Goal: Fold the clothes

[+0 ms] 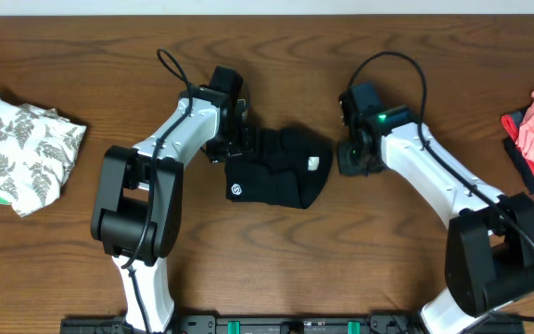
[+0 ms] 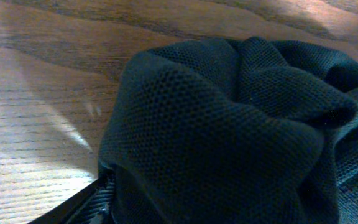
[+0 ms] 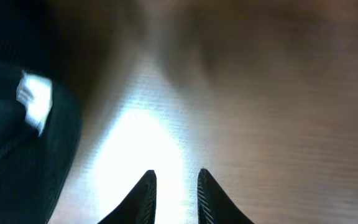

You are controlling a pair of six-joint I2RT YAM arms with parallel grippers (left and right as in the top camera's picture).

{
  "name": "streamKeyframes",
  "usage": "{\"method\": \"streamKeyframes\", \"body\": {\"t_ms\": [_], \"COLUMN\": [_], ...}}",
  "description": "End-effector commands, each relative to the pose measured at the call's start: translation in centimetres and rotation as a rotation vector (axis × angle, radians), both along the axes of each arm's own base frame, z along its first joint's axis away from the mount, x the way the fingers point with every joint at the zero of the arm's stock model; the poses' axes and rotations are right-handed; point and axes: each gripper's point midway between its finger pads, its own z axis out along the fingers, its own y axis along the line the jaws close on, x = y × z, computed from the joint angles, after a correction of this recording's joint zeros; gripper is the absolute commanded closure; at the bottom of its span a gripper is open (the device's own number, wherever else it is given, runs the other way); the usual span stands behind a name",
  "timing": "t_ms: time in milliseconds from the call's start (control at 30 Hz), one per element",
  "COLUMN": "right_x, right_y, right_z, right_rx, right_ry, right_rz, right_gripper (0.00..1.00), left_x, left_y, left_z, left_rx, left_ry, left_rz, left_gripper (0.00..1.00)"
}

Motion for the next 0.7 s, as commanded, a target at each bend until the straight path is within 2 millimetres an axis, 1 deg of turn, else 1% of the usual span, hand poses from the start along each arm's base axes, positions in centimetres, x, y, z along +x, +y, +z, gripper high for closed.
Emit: {"method": "streamKeyframes", "body": {"t_ms": [0,67,167,300,333,367,400,467,567,633,667], "right_x": [-0.8,-1.1,-1.4,-0.9,-0.8,-0.7,-0.7,-0.5,-0.4,-0.4,-0.3], "right_y": [1.1,1.0,0.8,0.3,0.2,0.1,0.0,-0.1,0.0,0.0,0.0], "right_z": [0.6,0.6,0.5,0.6,0.6,0.6,0.6,0.6,0.6,0.6,0.6], "right_rx": [0.013,0.011,0.009,-0.011,-0.01,-0.01,-0.009,-0.008,-0.006,-0.004,-0.004], "right_ry": [0.01,0.023,0.033,0.014,0.013,0.012,0.011,0.008,0.003,0.0,-0.001], "right_rz": [0.071,0.064,0.035,0.026,0.023,0.019,0.015,0.012,0.012,0.013,0.013], "right_gripper": [0.77,0.76,0.76,0.75,0.75,0.75,0.75,0.75,0.75,0.75,0.75], "left_x": [-3.1,-3.0,-2.3,-0.3,0.0,0.5,0.7,1.0,0.8,0.1,-0.5], "left_y": [6.4,6.4,6.4,7.2,7.5,8.0,8.1,8.1,8.1,7.9,7.5], "left_z": [-5.7,-5.3,-3.3,1.9,3.2,5.0,6.3,8.5,10.3,10.4,10.2], "left_rx": [0.278,0.276,0.276,0.314,0.328,0.343,0.344,0.329,0.315,0.304,0.28], "left_ry": [0.14,0.131,0.086,-0.062,-0.102,-0.155,-0.191,-0.252,-0.291,-0.265,-0.238], "left_rz": [0.032,0.019,0.011,0.035,0.043,0.055,0.062,0.075,0.083,0.094,0.097], "left_gripper": [0.33,0.33,0.29,0.26,0.12,0.11,0.01,0.01,0.01,0.01,0.01]}}
